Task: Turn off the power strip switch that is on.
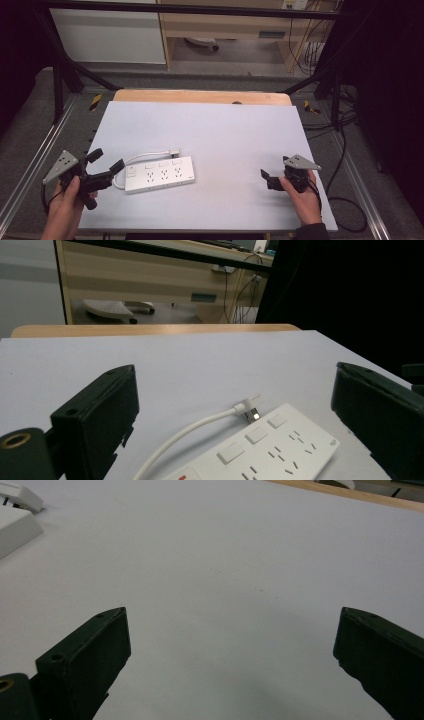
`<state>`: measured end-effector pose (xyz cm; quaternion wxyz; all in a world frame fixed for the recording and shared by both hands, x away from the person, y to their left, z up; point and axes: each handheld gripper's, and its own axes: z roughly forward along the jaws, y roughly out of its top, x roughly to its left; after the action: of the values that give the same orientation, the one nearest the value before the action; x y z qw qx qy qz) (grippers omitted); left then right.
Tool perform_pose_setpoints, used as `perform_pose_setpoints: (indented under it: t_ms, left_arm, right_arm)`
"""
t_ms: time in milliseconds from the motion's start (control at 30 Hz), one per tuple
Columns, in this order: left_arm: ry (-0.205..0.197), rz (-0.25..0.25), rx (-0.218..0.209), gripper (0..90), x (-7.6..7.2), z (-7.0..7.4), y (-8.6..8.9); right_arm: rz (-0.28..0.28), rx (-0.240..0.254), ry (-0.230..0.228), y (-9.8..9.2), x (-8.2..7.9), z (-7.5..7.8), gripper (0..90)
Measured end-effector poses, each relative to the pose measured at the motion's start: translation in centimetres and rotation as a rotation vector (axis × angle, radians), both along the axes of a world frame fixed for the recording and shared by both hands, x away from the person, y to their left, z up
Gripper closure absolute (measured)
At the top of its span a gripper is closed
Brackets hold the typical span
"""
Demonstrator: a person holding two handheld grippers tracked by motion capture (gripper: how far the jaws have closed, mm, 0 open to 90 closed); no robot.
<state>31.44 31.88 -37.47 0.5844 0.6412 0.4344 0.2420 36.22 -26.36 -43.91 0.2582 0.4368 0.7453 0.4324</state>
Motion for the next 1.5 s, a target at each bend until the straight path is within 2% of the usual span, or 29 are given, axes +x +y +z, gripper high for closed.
perform_pose_setpoints:
  t_ms: [300, 700, 1033, 1200, 1500]
  left_arm:
    - [0.012, -0.009, 0.012, 4.9, -0.6, -0.9, 0.1]
    - [0.016, -0.030, 0.050, 4.9, -1.0, -2.0, -0.1]
    - [0.042, -0.048, 0.099, 5.1, -1.0, -3.2, -0.7]
    - [0.067, -0.044, 0.115, 5.3, -0.8, -3.8, -0.8]
    - [0.101, -0.041, 0.203, 6.1, -0.6, -4.8, -1.3]
  right_arm:
    - [-0.002, 0.001, -0.002, 0.0, 0.0, 0.0, 2.3]
    - [-0.005, 0.001, -0.003, -0.1, 0.0, 0.0, 2.3]
    - [-0.007, 0.002, -0.004, -0.2, -0.1, 0.0, 2.3]
    - [-0.006, -0.001, -0.003, -0.1, 0.0, 0.0, 2.4]
    - [-0.004, -0.006, 0.006, -0.1, 0.0, -0.1, 2.3]
